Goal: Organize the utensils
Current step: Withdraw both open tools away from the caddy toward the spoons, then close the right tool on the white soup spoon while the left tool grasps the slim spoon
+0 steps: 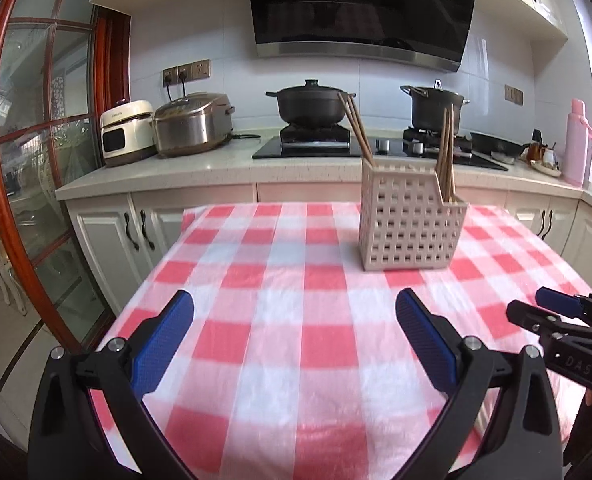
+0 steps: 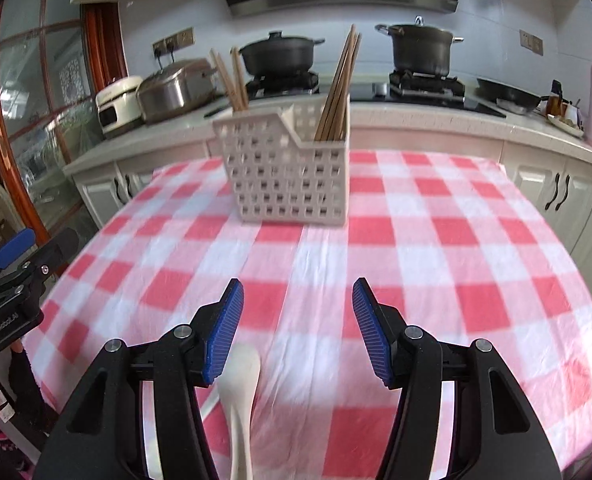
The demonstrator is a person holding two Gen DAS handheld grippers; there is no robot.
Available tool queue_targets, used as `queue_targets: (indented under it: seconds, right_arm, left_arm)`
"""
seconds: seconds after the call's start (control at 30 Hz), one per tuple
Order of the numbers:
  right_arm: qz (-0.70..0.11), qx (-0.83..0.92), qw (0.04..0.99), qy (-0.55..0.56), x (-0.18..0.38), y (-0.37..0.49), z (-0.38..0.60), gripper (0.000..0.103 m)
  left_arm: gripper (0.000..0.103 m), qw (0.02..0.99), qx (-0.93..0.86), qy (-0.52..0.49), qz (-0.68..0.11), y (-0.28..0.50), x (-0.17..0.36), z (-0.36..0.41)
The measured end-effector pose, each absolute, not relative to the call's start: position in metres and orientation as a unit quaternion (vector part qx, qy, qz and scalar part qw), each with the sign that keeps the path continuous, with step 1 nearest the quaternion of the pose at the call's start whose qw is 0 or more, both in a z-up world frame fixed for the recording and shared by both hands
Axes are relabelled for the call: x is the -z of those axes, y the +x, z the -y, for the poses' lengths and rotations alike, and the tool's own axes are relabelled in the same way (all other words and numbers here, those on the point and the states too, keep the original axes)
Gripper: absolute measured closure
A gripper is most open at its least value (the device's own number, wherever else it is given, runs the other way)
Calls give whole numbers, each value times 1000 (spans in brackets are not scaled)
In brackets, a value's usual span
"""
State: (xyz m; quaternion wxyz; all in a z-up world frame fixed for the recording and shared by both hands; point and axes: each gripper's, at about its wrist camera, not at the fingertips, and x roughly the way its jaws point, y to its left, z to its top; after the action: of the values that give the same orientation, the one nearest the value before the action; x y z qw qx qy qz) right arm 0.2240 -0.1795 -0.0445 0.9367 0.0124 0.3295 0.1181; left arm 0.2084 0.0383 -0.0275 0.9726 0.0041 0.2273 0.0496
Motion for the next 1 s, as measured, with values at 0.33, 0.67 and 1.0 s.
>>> queue_targets:
  seconds: [0.33,0.67,1.0]
  right_arm:
    - [-369,-140,919,-13,79,212,154,48]
    - [-404,-139,903,-39,94,220,135,48]
    - [-418,-132,898,-41,101,227,137,57]
  left_arm:
    - [5,972,-58,4,-229,186,39,-43]
    - [5,969,-38,6,-243,177,52,-44]
    - [5,968,-26,6,-251,165,61,-43]
